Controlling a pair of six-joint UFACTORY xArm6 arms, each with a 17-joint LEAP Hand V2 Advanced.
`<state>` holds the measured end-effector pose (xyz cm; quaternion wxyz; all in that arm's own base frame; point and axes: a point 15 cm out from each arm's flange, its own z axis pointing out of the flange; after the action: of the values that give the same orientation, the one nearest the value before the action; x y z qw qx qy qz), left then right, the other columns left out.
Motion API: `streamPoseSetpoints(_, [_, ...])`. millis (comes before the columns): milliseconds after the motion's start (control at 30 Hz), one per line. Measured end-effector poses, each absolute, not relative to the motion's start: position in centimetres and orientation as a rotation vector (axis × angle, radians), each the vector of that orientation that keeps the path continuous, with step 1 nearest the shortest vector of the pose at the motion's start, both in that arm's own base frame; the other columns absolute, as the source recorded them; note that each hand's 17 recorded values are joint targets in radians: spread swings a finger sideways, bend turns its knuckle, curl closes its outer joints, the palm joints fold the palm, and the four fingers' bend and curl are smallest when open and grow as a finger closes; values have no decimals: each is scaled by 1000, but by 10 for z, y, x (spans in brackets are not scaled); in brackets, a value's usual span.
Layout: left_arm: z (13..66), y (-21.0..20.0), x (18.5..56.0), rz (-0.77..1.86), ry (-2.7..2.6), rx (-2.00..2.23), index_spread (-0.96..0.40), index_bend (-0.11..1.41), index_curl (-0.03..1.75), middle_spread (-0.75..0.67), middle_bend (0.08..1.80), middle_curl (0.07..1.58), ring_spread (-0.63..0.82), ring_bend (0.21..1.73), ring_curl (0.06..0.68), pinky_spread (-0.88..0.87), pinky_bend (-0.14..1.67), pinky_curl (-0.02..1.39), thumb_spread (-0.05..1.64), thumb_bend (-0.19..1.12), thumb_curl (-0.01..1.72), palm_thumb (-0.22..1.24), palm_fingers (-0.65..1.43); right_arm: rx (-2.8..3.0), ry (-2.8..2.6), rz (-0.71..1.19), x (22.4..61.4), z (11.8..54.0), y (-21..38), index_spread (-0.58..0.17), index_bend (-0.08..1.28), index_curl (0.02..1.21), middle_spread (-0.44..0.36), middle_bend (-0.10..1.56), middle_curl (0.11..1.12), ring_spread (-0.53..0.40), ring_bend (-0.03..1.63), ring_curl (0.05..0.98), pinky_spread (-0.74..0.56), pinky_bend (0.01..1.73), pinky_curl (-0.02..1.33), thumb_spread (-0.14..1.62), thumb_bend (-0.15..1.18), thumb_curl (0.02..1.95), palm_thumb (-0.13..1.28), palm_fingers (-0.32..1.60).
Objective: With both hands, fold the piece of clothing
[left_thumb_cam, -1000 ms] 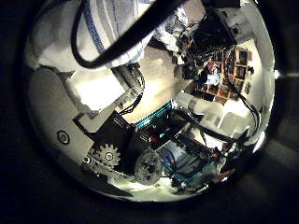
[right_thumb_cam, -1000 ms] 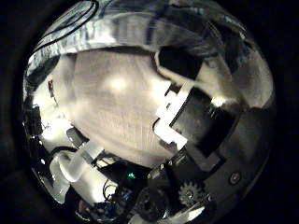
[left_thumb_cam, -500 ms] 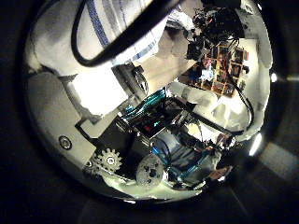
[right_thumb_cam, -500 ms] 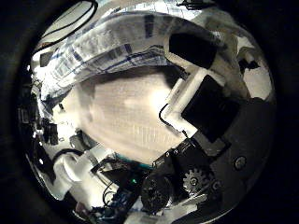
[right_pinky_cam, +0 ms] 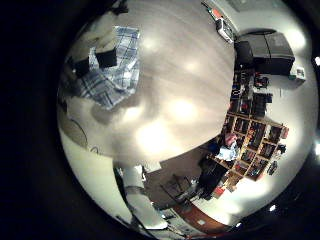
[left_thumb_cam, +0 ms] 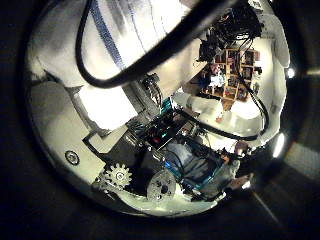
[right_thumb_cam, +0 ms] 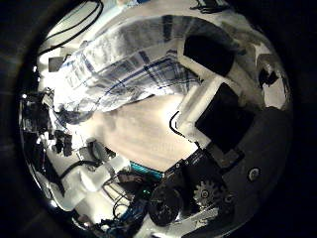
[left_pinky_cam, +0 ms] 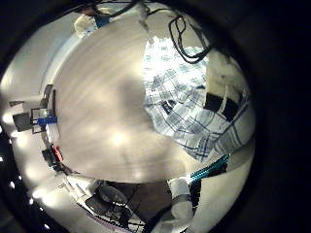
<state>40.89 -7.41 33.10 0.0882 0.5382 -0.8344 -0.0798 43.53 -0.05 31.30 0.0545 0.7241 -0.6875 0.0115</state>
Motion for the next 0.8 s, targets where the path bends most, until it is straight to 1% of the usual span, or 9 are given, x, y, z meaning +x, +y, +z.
streamPoseSetpoints(167, [282, -76, 466, -302, -2425, 1581, -680, 661, 1038, -422, 1231, 721, -443, 1316, 486, -587, 1010, 591, 1212, -29, 427, 532, 994, 2185, -2061, -7, 502, 281, 10, -365, 848, 952, -209, 1110, 834, -223, 1337, 639, -306, 1289, 575, 1303, -26, 487, 786, 933])
streamPoseSetpoints(200, [271, -76, 477, -306, -2413, 1578, -678, 648, 1037, -422, 1222, 722, -449, 1302, 486, -591, 992, 592, 1210, -28, 422, 520, 955, 2182, -2060, -13, 516, 274, 11, -371, 796, 942, -217, 1073, 821, -229, 1336, 638, -341, 1252, 570, 1297, -30, 480, 764, 824])
streamPoseSetpoints(233, [262, -76, 487, -305, -2403, 1578, -671, 628, 1034, -422, 1213, 723, -456, 1269, 484, -592, 967, 596, 1204, -28, 419, 508, 859, 2180, -2061, -15, 527, 268, 13, -378, 675, 907, -229, 1012, 800, -239, 1328, 635, -378, 1224, 561, 1293, -29, 473, 748, 602])
streamPoseSetpoints(300, [246, -74, 501, -295, -2384, 1568, -644, 553, 1017, -420, 1173, 716, -449, 1190, 470, -581, 946, 608, 1196, -30, 413, 485, 628, 2175, -2056, -29, 545, 254, 15, -395, 531, 859, -240, 932, 770, -249, 1325, 628, -402, 1207, 553, 1289, -22, 463, 732, 400])
streamPoseSetpoints(400, [238, -66, 519, -238, -2404, 1599, -550, 453, 977, -321, 867, 666, -379, 1196, 476, -504, 951, 643, 1173, -33, 403, 444, 224, 2149, -2052, -72, 548, 243, 13, -428, 408, 750, -202, 770, 696, -217, 1204, 584, -239, 1079, 515, 1284, -23, 447, 707, 16])
streamPoseSetpoints(467, [232, -60, 535, -185, -2420, 1637, -465, 396, 936, -209, 670, 591, -294, 1162, 453, -405, 907, 639, 1157, -36, 396, 414, 23, 2134, -2084, -78, 549, 243, 3, -443, 375, 691, -184, 716, 659, -203, 1160, 548, -158, 1048, 482, 1283, -25, 439, 687, 24])
streamPoseSetpoints(533, [229, -51, 545, -134, -2410, 1677, -385, 379, 894, -94, 554, 522, -196, 1108, 424, -269, 803, 611, 1142, -36, 386, 384, -64, 2119, -2120, -91, 551, 243, -5, -452, 323, 613, -141, 581, 584, -120, 1030, 482, 57, 1003, 435, 1281, -29, 422, 638, -43])
streamPoseSetpoints(667, [240, -45, 568, 22, -2405, 1760, -244, 316, 806, 78, 416, 434, -19, 987, 367, -7, 658, 548, 1128, -29, 372, 350, -75, 2082, -2212, -112, 552, 250, -30, -455, 272, 541, -109, 507, 524, -46, 954, 427, 238, 940, 387, 1290, -23, 402, 588, 21])
streamPoseSetpoints(800, [276, -30, 580, 195, -2370, 1850, -154, 297, 735, 186, 321, 392, 140, 872, 322, 213, 549, 490, 1125, -26, 358, 327, -61, 2051, -2286, -120, 551, 263, -50, -434, 254, 501, -91, 494, 493, -20, 904, 391, 332, 869, 343, 1306, -26, 372, 521, 109])
